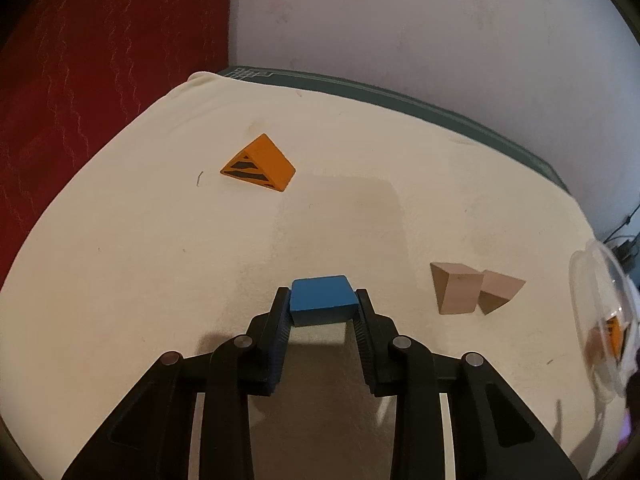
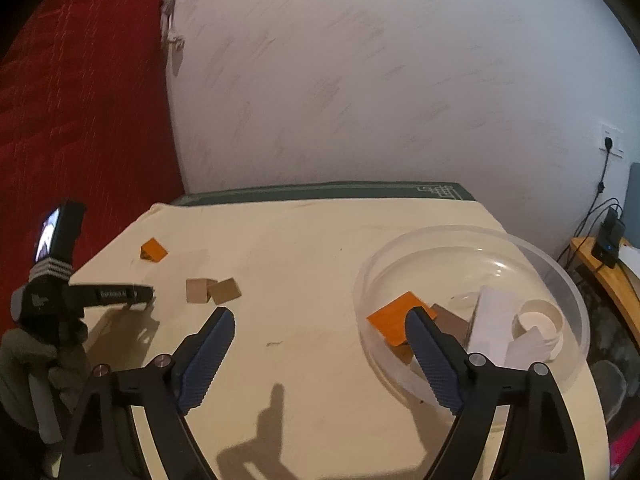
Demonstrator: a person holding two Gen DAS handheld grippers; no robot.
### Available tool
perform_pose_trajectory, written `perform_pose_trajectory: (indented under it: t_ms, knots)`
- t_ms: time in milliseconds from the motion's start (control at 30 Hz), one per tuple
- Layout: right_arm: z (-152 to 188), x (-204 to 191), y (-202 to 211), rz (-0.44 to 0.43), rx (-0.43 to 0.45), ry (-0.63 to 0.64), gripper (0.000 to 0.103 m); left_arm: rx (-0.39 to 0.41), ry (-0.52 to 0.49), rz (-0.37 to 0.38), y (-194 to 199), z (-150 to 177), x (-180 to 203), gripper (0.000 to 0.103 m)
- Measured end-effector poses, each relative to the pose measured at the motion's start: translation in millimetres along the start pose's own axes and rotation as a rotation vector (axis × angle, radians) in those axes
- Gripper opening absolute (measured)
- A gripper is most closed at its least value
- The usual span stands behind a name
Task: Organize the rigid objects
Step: 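Grasp a tan wooden block with the right gripper while the left holds the blue block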
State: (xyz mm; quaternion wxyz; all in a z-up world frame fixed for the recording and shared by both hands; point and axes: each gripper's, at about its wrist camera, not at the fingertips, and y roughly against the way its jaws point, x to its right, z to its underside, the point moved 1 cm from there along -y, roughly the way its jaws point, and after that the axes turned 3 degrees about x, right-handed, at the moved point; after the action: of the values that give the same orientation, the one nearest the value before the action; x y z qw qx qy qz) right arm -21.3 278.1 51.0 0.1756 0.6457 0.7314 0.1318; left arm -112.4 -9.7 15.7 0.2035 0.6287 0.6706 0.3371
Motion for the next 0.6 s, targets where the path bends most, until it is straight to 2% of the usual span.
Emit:
perform_pose_trajectory:
  t_ms: [100, 367, 600]
  knots:
    - [0, -5, -5, -0.03, -0.034, 0.012, 0.088, 0.013, 0.008, 0.009, 5, 3, 0, 0.031]
    - [0, -29, -39, -0.176, -0.221, 0.0, 0.076, 0.07, 0.0, 0.004, 19, 2, 3, 0.031]
    - [-12, -50, -73, -0.196, -0.277, 0.033, 0.069, 0.098, 0.009, 0.031, 27, -1, -1, 0.031]
